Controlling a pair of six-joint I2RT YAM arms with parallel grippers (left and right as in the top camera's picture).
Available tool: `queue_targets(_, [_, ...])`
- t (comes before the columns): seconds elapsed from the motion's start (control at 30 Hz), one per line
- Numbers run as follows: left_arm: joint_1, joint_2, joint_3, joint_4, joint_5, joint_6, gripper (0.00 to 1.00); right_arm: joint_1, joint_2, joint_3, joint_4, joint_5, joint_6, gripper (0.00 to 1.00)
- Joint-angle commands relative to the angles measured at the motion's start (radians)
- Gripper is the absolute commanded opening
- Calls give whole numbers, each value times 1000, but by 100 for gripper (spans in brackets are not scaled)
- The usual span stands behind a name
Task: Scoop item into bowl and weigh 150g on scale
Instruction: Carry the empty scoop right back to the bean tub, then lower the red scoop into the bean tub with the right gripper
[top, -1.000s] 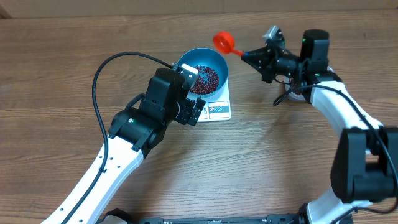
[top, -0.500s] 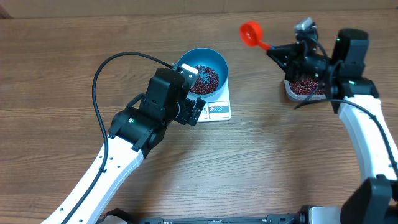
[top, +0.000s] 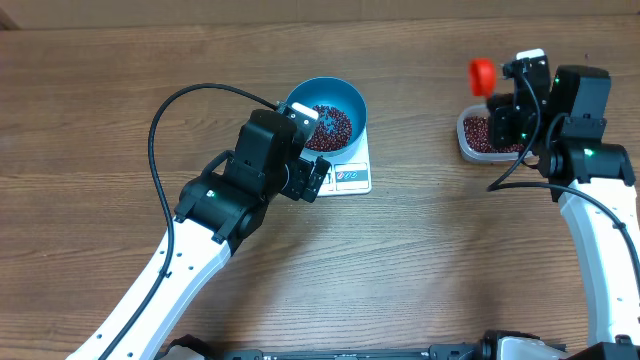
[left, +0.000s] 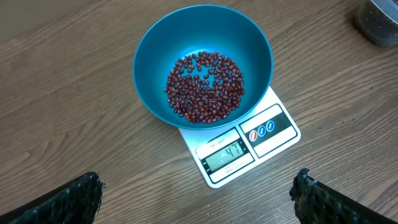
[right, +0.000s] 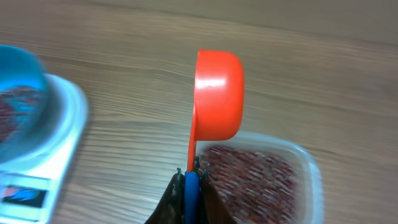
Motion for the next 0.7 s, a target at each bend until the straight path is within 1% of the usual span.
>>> queue_targets(0.0, [2, -19, 2, 0, 9, 8, 100, -3, 4, 11, -3, 188, 5, 4])
queue_targets(0.17, [2, -19, 2, 0, 9, 8, 100, -3, 30, 11, -38, 242, 4, 4])
queue_targets(0.5, [2, -19, 2, 0, 9, 9, 100, -3, 56, 6, -158, 242, 0, 4])
queue_targets(0.67, [2, -19, 2, 0, 9, 8, 100, -3, 62, 6, -190, 243, 1, 4])
